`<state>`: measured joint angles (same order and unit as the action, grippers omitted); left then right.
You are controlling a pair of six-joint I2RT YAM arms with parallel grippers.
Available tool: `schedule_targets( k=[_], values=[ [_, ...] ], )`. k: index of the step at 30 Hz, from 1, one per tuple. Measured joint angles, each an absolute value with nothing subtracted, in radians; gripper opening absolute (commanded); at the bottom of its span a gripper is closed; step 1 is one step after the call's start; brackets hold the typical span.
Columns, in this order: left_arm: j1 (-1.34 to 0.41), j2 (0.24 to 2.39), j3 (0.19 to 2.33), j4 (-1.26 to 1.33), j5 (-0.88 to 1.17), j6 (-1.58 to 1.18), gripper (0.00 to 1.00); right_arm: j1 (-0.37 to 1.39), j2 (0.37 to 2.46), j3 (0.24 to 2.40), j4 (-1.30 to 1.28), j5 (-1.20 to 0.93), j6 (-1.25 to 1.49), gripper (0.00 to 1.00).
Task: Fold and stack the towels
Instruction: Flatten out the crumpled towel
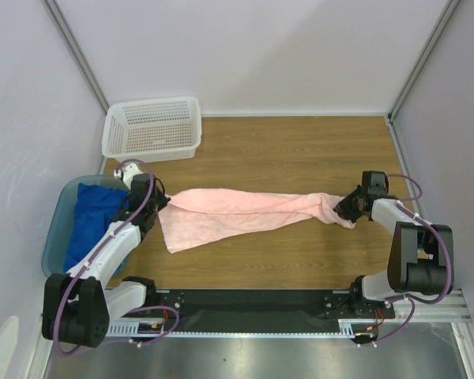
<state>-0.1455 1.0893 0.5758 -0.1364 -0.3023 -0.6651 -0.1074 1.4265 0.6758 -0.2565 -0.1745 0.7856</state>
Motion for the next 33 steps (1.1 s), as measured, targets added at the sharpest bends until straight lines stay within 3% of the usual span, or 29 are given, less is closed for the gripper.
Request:
schedule_targets(
  k=[1, 7, 15, 23, 25, 26, 27, 28, 29, 31, 32, 33],
  values=[
    [-0.146, 1.088, 0.576, -0.137, -0.303, -0.665, 0.00, -0.102, 1.428, 0.676, -0.258, -0.172, 0.782, 0.00],
    [-0.146, 1.073, 0.576, -0.138, -0.303, -0.665, 0.00, -0.076, 1.392, 0.726, -0.346, -0.111, 0.748, 0.00],
    [-0.146, 1.056, 0.576, -0.137, -0.303, -0.664, 0.00, -0.014, 1.120, 0.863, -0.372, -0.008, 0.626, 0.00],
    [-0.146, 1.023, 0.567, -0.138, -0.304, -0.664, 0.00, 0.047, 0.912, 0.743, -0.312, -0.120, 0.439, 0.04],
    [-0.146, 1.014, 0.562, -0.138, -0.307, -0.664, 0.00, 0.047, 0.910, 0.725, -0.347, -0.163, 0.412, 0.19],
    [-0.146, 1.010, 0.559, -0.138, -0.308, -0.664, 0.00, 0.047, 0.924, 0.725, -0.371, -0.179, 0.403, 0.40],
    [-0.146, 1.007, 0.555, -0.138, -0.310, -0.664, 0.00, 0.047, 0.944, 0.730, -0.397, -0.187, 0.399, 0.43],
    [-0.146, 1.005, 0.552, -0.138, -0.310, -0.664, 0.00, 0.048, 0.978, 0.742, -0.439, -0.192, 0.389, 0.52],
    [-0.146, 1.005, 0.551, -0.138, -0.310, -0.664, 0.00, 0.049, 1.006, 0.759, -0.481, -0.191, 0.385, 0.71],
    [-0.146, 1.005, 0.550, -0.138, -0.310, -0.664, 0.00, 0.049, 1.072, 0.804, -0.559, -0.173, 0.387, 0.84],
    [-0.146, 1.005, 0.550, -0.138, -0.310, -0.664, 0.00, 0.049, 1.093, 0.831, -0.598, -0.163, 0.390, 0.95],
    [-0.146, 1.005, 0.549, -0.138, -0.310, -0.664, 0.00, 0.048, 1.107, 0.855, -0.625, -0.152, 0.400, 0.98]
  ],
)
